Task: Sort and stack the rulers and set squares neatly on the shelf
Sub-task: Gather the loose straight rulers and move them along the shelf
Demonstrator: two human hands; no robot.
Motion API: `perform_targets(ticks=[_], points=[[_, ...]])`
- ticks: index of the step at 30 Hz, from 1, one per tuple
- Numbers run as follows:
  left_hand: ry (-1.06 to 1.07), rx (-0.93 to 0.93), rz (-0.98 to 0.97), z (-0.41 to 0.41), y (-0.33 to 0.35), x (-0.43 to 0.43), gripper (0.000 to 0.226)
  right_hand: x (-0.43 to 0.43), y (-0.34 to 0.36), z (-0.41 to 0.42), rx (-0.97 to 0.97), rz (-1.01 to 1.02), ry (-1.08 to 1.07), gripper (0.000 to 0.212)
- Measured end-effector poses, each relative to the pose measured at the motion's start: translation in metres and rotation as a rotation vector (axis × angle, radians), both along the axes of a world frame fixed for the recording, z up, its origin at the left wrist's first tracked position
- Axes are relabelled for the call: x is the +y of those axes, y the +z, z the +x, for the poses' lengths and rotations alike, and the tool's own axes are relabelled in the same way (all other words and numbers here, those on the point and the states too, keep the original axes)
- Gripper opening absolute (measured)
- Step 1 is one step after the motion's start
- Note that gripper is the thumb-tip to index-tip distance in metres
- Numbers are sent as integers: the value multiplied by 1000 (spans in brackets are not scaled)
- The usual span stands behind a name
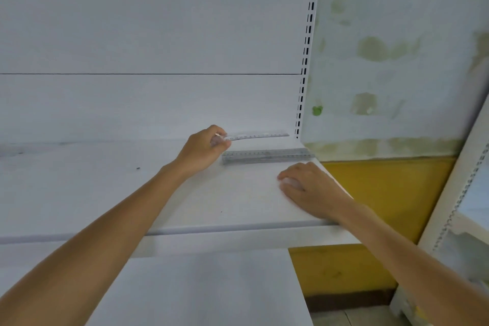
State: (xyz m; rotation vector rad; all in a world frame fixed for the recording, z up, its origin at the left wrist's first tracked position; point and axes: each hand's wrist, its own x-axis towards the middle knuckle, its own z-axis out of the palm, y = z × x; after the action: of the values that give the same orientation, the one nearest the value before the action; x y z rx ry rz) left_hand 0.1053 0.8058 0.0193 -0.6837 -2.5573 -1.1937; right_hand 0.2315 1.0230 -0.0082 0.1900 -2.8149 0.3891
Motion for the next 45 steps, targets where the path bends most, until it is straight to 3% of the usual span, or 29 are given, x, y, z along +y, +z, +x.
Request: perform_targets(ticks=[9, 14, 16, 23, 29, 35, 45], points=[[-65, 63, -35, -7, -1, 47, 19, -1, 2, 1, -8, -51, -27, 32], [16, 96, -390, -18, -19, 56, 26, 2, 2, 0, -2, -59, -20, 31], [19, 48, -439, -22, -23, 58, 25, 3, 2, -1, 3, -68, -19, 31], [56, 71, -398, -28, -27, 60, 48, 6, 3, -7, -5, -73, -23, 26], [35, 158, -349, -9, -15, 35, 45, 1, 9, -5, -35, 22, -55, 27], [50, 147, -329, 16, 1, -71, 30, -71, 30, -41, 78, -29, -11, 29], [471, 50, -291, 84, 5, -380, 21, -367, 58, -93, 88, -165, 406, 33]])
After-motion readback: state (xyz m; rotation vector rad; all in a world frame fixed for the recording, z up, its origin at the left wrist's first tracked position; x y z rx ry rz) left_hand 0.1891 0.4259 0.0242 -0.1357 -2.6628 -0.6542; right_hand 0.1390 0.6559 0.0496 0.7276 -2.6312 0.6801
